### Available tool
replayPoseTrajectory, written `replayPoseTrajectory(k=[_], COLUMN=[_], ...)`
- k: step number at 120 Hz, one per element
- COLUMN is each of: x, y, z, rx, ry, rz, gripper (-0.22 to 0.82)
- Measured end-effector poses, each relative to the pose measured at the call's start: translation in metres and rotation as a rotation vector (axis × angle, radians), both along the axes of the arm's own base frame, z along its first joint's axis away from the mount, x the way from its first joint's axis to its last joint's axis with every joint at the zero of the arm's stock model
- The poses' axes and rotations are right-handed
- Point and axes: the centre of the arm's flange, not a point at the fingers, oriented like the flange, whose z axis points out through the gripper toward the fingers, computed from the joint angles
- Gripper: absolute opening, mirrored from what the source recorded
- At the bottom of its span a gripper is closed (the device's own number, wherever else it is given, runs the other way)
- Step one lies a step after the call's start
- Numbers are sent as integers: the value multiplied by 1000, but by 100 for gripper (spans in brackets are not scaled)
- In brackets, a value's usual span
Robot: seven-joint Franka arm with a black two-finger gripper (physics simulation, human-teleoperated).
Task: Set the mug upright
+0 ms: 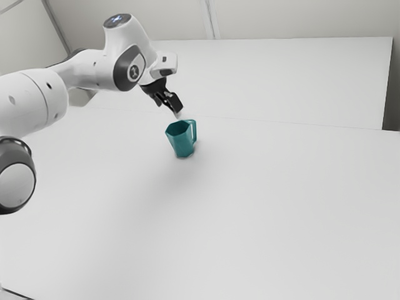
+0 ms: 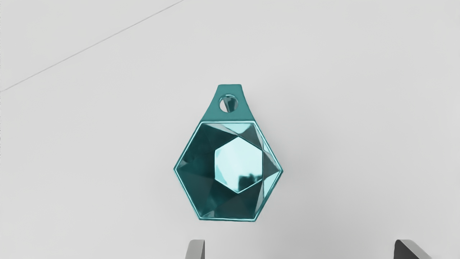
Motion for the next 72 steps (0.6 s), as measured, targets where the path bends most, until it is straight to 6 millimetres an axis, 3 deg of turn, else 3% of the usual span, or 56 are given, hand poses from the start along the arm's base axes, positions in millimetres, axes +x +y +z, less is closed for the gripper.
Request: replayPoseTrajectory(k=[13,32,51,65,72], x=[-14,-34,-62,-84,-89], y=[13,16,20,29,38], z=[23,50,92,139,148], rx=[-4,-13,-12,-7,-2], ry=[35,92,119,98,105], rz=[22,35,57,83,105], gripper=[59,60,60,60,60])
